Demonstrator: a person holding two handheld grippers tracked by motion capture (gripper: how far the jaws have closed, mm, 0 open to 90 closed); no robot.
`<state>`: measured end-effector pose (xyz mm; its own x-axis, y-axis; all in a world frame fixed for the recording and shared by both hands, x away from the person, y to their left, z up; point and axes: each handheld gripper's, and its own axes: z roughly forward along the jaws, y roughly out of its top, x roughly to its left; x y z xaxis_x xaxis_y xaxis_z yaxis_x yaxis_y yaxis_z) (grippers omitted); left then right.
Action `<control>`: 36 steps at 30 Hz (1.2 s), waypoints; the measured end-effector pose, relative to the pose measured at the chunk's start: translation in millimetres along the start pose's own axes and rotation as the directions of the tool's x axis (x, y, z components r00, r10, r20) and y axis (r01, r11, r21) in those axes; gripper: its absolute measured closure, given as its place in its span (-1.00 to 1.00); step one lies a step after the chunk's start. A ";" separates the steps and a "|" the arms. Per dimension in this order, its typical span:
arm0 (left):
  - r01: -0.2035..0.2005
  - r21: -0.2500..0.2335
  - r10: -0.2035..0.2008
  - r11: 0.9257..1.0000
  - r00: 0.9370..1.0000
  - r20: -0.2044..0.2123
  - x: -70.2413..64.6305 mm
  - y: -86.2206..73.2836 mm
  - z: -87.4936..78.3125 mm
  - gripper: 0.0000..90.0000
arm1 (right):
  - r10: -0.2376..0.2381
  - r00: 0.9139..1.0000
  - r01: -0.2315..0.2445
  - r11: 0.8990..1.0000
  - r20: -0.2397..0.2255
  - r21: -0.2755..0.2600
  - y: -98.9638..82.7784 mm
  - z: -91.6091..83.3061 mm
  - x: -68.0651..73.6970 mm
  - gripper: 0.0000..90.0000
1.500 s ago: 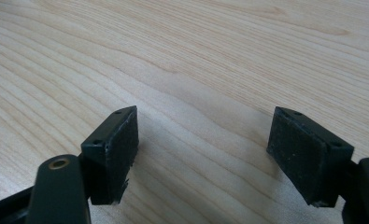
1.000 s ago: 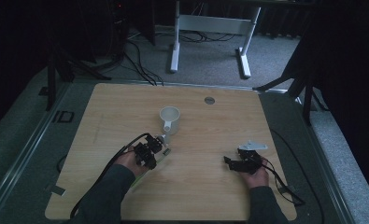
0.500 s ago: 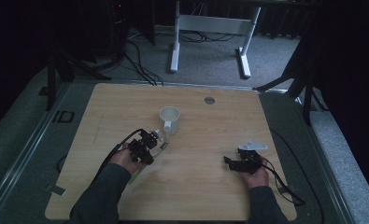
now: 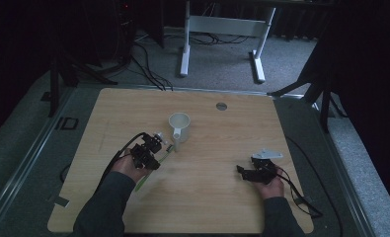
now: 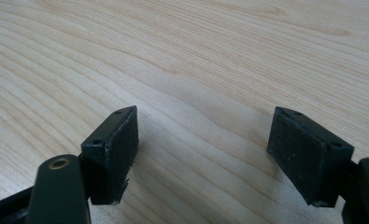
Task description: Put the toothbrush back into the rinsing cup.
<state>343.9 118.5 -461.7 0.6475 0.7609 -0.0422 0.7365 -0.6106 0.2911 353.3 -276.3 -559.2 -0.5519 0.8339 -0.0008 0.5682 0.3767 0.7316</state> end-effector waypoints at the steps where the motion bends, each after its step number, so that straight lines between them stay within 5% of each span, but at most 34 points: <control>1: 0.004 -0.003 -0.004 1.000 1.000 -0.001 0.7 -0.5 -0.8 0.83 | 0.000 1.000 0.000 1.000 0.000 0.000 0.0 0.0 0.0 -0.46; 36: 0.068 -0.140 -0.070 0.988 0.997 -0.011 11.1 -5.3 -19.1 0.83 | 0.001 1.000 -0.001 1.000 0.000 0.000 0.0 0.0 0.1 -0.46</control>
<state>343.5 134.3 -445.4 0.5920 0.8043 -0.0522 0.7443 -0.5208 0.4181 353.3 -276.2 -559.2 -0.5515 0.8342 -0.0004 0.5688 0.3763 0.7314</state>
